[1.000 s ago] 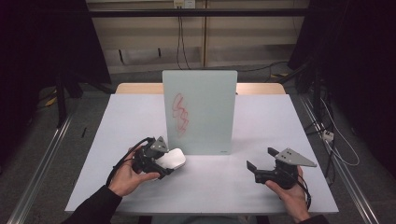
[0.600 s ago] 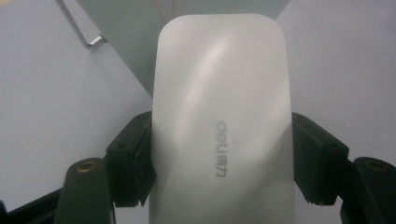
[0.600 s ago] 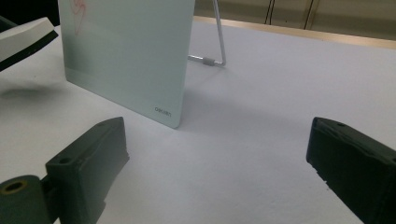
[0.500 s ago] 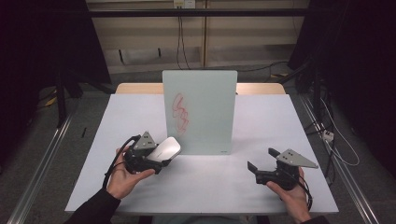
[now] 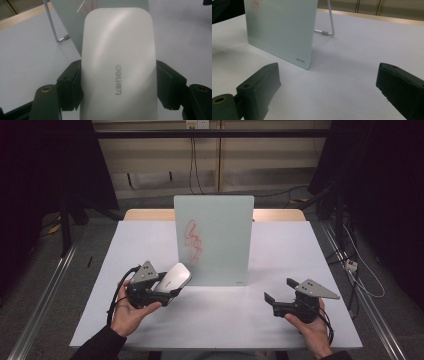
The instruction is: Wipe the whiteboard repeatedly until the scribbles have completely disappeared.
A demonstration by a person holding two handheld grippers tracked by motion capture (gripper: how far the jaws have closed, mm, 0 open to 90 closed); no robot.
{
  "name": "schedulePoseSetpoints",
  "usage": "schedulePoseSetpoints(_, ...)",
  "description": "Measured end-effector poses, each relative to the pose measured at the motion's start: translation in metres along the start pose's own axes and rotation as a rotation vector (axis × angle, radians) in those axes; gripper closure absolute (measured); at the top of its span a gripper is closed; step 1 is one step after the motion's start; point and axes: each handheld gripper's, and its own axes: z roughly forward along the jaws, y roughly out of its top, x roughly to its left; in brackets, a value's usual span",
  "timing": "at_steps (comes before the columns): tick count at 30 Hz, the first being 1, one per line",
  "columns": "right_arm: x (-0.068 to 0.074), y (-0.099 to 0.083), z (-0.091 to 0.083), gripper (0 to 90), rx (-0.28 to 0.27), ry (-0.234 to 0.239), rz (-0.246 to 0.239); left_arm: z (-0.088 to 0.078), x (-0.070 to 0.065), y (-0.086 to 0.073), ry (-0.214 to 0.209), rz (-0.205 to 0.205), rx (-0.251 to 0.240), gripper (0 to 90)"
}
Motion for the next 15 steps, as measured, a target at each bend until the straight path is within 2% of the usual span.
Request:
schedulePoseSetpoints(3, 0.000, 0.000, 0.001, 5.2, -0.002, 0.004, 0.008, -0.001, -0.001, 0.001, 0.008, 0.002, -0.011, 31.1)
schedulePoseSetpoints(6, 0.000, 0.001, 0.003, 5.2, -0.001, 0.009, -0.007, -0.006, -0.004, 0.003, 0.029, 0.007, -0.032, 31.1)
schedulePoseSetpoints(7, 0.001, 0.001, 0.003, 5.2, -0.001, 0.012, -0.010, -0.008, -0.007, 0.006, 0.049, 0.009, -0.055, 31.1)
schedulePoseSetpoints(9, 0.001, 0.000, 0.002, 5.2, -0.001, 0.014, -0.011, -0.010, -0.008, 0.009, 0.063, 0.019, -0.066, 31.1)
schedulePoseSetpoints(10, 0.001, 0.000, 0.002, 5.2, -0.001, 0.014, -0.011, -0.010, -0.008, 0.009, 0.063, 0.019, -0.066, 31.1)
schedulePoseSetpoints(15, 0.000, 0.000, 0.001, 5.2, -0.003, 0.012, -0.006, -0.011, -0.011, 0.018, 0.127, 0.056, -0.074, 31.1)
